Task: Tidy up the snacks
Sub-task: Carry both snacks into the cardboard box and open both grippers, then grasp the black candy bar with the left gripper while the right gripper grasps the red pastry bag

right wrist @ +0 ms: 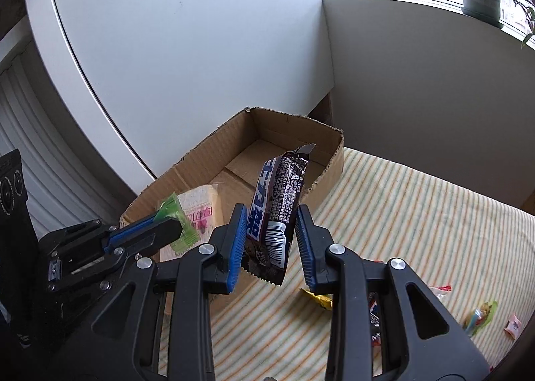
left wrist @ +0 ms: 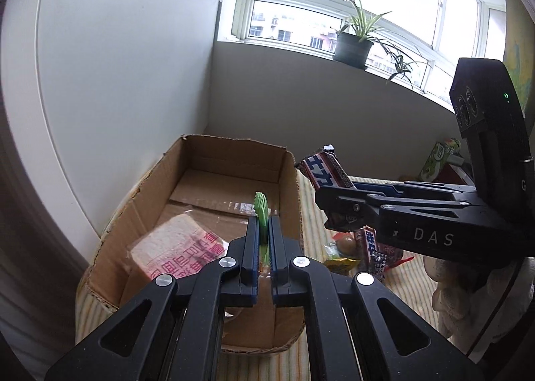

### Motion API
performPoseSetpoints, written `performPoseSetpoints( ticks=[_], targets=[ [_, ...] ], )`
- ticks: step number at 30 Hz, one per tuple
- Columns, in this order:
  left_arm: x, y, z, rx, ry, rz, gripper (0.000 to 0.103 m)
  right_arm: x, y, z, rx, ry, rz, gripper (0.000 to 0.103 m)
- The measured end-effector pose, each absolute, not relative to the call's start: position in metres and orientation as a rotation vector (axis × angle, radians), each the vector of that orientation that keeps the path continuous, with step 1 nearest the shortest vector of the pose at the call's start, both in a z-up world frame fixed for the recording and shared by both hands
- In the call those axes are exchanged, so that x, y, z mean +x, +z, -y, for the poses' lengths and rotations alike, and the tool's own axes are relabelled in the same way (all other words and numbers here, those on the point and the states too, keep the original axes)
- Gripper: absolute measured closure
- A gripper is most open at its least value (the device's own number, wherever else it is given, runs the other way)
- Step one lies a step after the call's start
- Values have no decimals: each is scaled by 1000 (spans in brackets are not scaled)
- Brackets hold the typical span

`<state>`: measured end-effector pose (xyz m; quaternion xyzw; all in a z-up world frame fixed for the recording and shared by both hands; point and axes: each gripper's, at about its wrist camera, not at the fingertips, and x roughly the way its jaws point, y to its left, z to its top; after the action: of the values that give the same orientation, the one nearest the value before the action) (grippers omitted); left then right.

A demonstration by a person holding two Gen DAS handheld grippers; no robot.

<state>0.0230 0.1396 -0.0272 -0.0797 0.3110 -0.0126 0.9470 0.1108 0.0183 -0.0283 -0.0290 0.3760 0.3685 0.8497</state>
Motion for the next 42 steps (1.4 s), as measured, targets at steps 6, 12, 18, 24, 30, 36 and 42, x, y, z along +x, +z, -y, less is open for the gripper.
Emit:
performPoseSetpoints(
  ticks=[6,12,18,24,30,36,42],
  targets=[
    [23,-31,-149,-181,-21,-644,99,122,-34,-42,-43,803,-816,72],
    [27,-37,-156,-213,-3,-665,64,122,-34,-44,-24,784,-807,44],
    [21,-35,-154,-189,2,-653,61,123,-24,-27,0,756,-785,37],
    [17,-31,-145,-165,-2,-648,61,116,-12,3,8,726,-763,30],
    [17,-30,-124,-151,-41,-651,61,104,-5,51,21,661,-748,30],
    [19,-33,-93,-132,-98,-669,61,102,-6,107,46,574,-751,30],
    [26,-46,-61,-97,-145,-722,61,100,-24,152,68,513,-786,30]
  ],
)
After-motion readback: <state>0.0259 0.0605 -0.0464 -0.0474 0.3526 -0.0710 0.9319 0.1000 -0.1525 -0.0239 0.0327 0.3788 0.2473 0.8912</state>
